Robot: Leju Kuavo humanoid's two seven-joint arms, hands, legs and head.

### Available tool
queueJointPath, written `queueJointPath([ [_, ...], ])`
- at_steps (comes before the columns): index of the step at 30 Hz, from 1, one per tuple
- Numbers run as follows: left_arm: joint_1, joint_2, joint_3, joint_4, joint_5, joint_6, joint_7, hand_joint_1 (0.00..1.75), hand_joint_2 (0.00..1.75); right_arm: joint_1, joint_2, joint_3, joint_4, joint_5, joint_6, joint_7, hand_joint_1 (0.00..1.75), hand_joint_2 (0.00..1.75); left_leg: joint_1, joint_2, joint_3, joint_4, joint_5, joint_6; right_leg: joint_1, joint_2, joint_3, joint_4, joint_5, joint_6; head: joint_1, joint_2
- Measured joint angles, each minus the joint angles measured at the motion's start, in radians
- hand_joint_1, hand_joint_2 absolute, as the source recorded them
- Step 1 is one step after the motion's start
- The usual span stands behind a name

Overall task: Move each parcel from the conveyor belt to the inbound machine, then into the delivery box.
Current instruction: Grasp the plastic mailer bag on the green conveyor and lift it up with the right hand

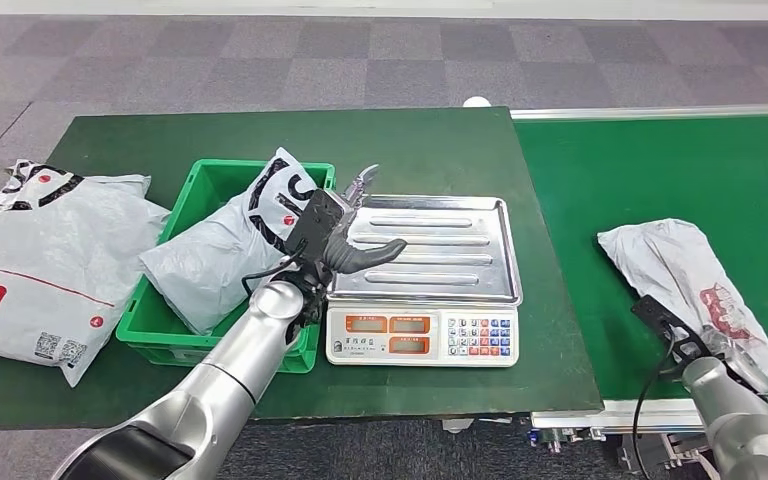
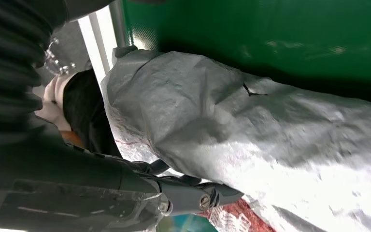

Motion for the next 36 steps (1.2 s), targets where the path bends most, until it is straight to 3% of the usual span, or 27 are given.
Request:
queueJointPath([
  [3,0.01,0.0,0.005,-0.021,-0.013,-0.004,0.01,0.0,1.75,0.005,-0.01,0.007,0.0,0.005,0.011,-0.009,1.75,1.75,0.0,-0.001,0.0,0.0,0.0,0.0,0.0,-0.001,0.0,0.0,0.0,0.0,0.0,0.0],
  [20,0.03,-0.001,0.041,-0.062,-0.041,-0.016,0.019,0.0,1.75,0.06,-0.039,0.007,-0.006,0.001,-0.14,-0.121,1.75,1.75,0.001,-0.002,0.0,0.0,0.0,0.0,0.0,-0.002,0.001,0.0,-0.001,0.0,0.0,0.0],
  [25,0.03,-0.001,0.052,-0.062,-0.05,-0.016,0.019,0.0,1.75,0.075,0.007,0.007,-0.04,-0.005,-0.263,-0.212,1.75,1.75,0.001,0.0,0.0,0.0,0.0,0.0,0.0,0.0,0.001,0.0,0.0,0.0,0.0,0.0],
  [31,0.03,-0.009,0.06,-0.059,-0.066,-0.015,0.012,0.0,1.75,0.081,0.093,0.015,-0.143,-0.049,-0.431,-0.379,1.75,1.75,0.001,0.0,0.0,0.0,0.001,-0.001,0.0,0.001,0.0,0.001,0.0,0.0,0.0,0.0],
  [36,0.028,-0.021,0.074,-0.045,-0.085,-0.002,0.004,0.0,1.75,0.084,0.147,0.06,-0.281,-0.114,-0.483,-0.428,1.75,1.75,0.001,0.0,0.0,0.0,0.001,-0.001,0.0,0.001,0.0,0.001,0.0,0.0,0.0,0.0],
])
